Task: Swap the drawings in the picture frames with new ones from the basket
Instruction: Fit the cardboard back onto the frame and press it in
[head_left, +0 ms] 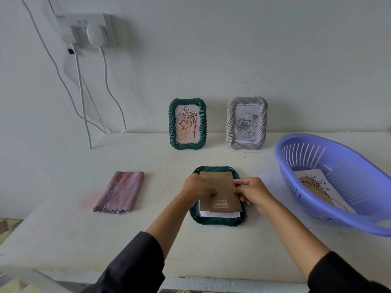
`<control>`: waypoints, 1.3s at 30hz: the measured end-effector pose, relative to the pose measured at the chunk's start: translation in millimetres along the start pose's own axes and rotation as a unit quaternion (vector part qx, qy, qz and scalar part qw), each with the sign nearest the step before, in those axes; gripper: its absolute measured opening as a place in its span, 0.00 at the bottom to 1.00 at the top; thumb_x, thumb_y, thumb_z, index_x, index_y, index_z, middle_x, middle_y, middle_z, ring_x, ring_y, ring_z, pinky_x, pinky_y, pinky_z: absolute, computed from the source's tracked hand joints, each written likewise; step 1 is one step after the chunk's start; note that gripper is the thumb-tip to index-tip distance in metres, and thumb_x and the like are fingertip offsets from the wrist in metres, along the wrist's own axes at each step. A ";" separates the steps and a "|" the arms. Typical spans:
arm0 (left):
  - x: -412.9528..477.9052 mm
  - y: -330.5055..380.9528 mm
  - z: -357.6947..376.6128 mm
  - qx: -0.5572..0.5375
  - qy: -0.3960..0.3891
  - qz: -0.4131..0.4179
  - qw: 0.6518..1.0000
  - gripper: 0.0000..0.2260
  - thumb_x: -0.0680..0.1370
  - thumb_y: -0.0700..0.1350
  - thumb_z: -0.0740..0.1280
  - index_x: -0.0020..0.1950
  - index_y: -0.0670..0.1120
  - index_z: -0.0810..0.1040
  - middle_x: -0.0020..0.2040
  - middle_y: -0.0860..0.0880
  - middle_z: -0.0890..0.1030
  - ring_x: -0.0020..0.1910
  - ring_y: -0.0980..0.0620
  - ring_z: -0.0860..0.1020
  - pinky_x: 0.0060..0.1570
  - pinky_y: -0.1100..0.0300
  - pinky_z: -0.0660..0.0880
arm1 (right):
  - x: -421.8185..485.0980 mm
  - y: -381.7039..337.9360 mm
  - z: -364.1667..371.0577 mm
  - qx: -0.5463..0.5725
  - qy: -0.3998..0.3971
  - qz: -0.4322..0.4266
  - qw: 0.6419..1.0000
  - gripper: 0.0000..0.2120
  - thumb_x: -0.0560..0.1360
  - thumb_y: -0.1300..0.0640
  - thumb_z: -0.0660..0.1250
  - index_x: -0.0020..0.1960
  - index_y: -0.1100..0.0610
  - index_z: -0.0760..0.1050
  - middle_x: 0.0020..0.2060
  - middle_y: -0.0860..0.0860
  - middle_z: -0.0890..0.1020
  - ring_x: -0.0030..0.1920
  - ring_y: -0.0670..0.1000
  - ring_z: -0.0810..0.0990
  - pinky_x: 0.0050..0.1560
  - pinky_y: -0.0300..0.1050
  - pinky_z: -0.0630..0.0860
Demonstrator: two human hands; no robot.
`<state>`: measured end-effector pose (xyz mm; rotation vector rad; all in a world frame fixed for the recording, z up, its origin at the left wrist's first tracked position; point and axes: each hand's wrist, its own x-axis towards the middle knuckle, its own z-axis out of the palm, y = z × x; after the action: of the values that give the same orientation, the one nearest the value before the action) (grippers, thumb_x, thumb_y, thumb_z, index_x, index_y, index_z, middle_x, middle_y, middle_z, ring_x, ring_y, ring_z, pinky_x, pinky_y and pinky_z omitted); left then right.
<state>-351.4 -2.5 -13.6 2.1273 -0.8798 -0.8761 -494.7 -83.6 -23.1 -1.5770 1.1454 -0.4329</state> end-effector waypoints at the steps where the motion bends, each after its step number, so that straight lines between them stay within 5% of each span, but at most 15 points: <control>1: 0.3 -0.2 0.3 0.002 0.000 -0.001 1.000 0.16 0.69 0.43 0.74 0.52 0.36 0.79 0.52 0.39 0.81 0.48 0.43 0.80 0.50 0.52 0.79 | 0.1 -0.1 0.2 -0.006 0.001 0.002 1.000 0.17 0.73 0.70 0.61 0.58 0.59 0.78 0.25 0.54 0.74 0.25 0.49 0.68 0.24 0.38 0.60; 6: 0.9 -0.2 1.4 0.026 0.002 0.004 1.000 0.16 0.68 0.44 0.74 0.51 0.36 0.79 0.52 0.39 0.81 0.48 0.44 0.80 0.48 0.53 0.79 | 5.5 -1.4 3.0 -0.051 0.003 0.002 0.999 0.16 0.71 0.70 0.62 0.53 0.59 0.81 0.30 0.53 0.77 0.25 0.50 0.68 0.27 0.38 0.65; 9: 2.6 -0.3 1.5 0.048 0.000 0.008 0.999 0.17 0.69 0.44 0.74 0.53 0.37 0.79 0.51 0.40 0.80 0.44 0.47 0.77 0.38 0.60 0.75 | 10.5 -3.0 5.5 -0.104 0.010 0.004 0.995 0.15 0.70 0.69 0.63 0.53 0.60 0.81 0.38 0.55 0.80 0.27 0.51 0.69 0.29 0.39 0.67; 13: 5.3 1.5 0.1 0.089 0.001 0.018 0.996 0.17 0.70 0.45 0.73 0.55 0.38 0.78 0.49 0.43 0.78 0.46 0.48 0.76 0.43 0.58 0.76 | 14.0 -10.6 9.4 -0.226 0.012 0.009 0.974 0.07 0.67 0.67 0.60 0.32 0.60 0.72 0.32 0.55 0.73 0.33 0.54 0.66 0.34 0.41 0.62; 15: 6.1 1.7 -0.5 0.114 0.006 0.022 0.993 0.19 0.69 0.45 0.73 0.56 0.38 0.77 0.52 0.42 0.80 0.51 0.45 0.78 0.53 0.53 0.77 | 15.3 -15.1 11.2 -0.272 0.011 0.018 0.962 0.06 0.67 0.65 0.59 0.33 0.58 0.68 0.34 0.55 0.73 0.35 0.56 0.69 0.31 0.40 0.62; 18: 7.4 1.7 -1.5 0.134 0.009 0.027 0.991 0.20 0.69 0.46 0.74 0.56 0.38 0.77 0.55 0.40 0.80 0.50 0.45 0.78 0.54 0.52 0.76 | 15.7 -23.4 12.7 -0.330 0.006 0.021 0.944 0.10 0.68 0.66 0.58 0.31 0.56 0.61 0.34 0.54 0.70 0.39 0.56 0.69 0.28 0.39 0.59; 23: 6.3 3.9 -1.3 0.139 0.007 0.026 0.990 0.23 0.69 0.45 0.74 0.60 0.37 0.75 0.57 0.40 0.79 0.57 0.43 0.78 0.55 0.53 0.76 | 6.5 -43.0 18.9 -0.442 0.017 0.032 0.896 0.09 0.73 0.68 0.59 0.51 0.59 0.70 0.42 0.54 0.74 0.44 0.56 0.74 0.41 0.43 0.68; 28: 6.1 4.2 -2.1 0.147 0.004 0.020 0.989 0.23 0.69 0.46 0.74 0.60 0.37 0.75 0.58 0.40 0.79 0.57 0.44 0.77 0.55 0.54 0.75 | 3.3 -47.2 21.8 -0.504 0.012 0.022 0.864 0.15 0.73 0.70 0.61 0.58 0.62 0.72 0.57 0.57 0.78 0.57 0.57 0.77 0.45 0.44 0.68; 37: 6.7 1.3 0.9 0.138 0.016 0.030 0.990 0.23 0.70 0.46 0.73 0.61 0.37 0.74 0.59 0.40 0.78 0.59 0.43 0.77 0.57 0.53 0.75 | 5.3 -38.1 20.7 -0.493 0.022 -0.003 0.870 0.14 0.75 0.63 0.58 0.59 0.59 0.72 0.57 0.56 0.77 0.57 0.57 0.77 0.48 0.44 0.68; 39: 6.8 0.2 0.6 0.127 0.028 0.029 0.991 0.21 0.70 0.46 0.73 0.58 0.37 0.76 0.56 0.39 0.79 0.56 0.42 0.78 0.53 0.52 0.76 | 8.0 -32.9 17.2 -0.471 0.011 -0.005 0.882 0.08 0.75 0.61 0.57 0.52 0.58 0.73 0.49 0.55 0.77 0.51 0.58 0.77 0.45 0.43 0.68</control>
<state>-348.2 -8.0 -16.0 2.3167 -1.0671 -0.7017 -463.3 -82.7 -1.8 -2.4048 1.4677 0.1602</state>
